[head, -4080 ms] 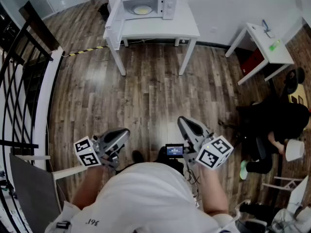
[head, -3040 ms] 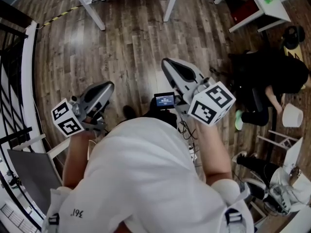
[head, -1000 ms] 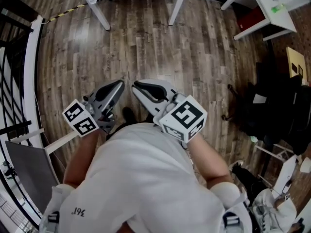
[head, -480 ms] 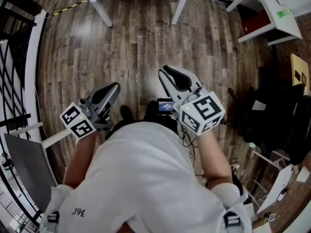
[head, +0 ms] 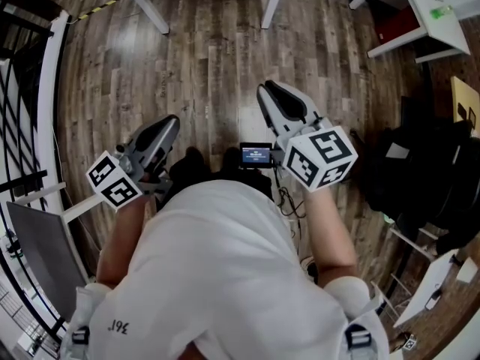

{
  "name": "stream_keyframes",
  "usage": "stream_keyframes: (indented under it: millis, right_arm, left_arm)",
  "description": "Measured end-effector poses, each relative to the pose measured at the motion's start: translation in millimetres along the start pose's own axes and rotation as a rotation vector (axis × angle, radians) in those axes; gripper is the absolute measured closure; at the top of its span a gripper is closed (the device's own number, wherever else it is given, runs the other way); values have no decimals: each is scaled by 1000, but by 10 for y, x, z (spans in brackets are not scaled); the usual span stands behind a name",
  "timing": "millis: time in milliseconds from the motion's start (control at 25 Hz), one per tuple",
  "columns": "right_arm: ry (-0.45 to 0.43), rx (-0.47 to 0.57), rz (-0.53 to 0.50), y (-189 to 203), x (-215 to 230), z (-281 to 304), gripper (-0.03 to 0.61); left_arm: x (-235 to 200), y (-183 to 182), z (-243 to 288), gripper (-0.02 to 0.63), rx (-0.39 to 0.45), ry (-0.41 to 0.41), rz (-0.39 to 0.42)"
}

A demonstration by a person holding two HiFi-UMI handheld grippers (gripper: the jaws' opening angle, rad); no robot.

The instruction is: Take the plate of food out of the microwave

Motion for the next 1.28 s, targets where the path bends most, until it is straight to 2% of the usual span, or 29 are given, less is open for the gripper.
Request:
stream_keyframes:
  millis: [240,520,1000,1280]
  right_arm:
    - [10,9,1,-110,110,103,538]
    - [61,22,-13,-286,407,401,538]
    - [132,34,-5,-1023,1072,1493,538]
    - [134,4,-16,-1253,1265,2317,538]
  left_arm:
    - [-76,-138,179,623,-4,22,5]
    - [-465,-421,579,623,-20,66,5]
    - [-1320,-1440,1465,624,-79,149,-1]
    - [-1952,-1895,1713,623,-123,113,16]
Point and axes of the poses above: the fingertips, and each gripper's own axes: z forward along the fingers, x to its right, y out of its underside, the point moved 2 cm from there along -z, backward along the fingers, and after that the axes turned 12 degrees about -y, right-handed, at the moved point
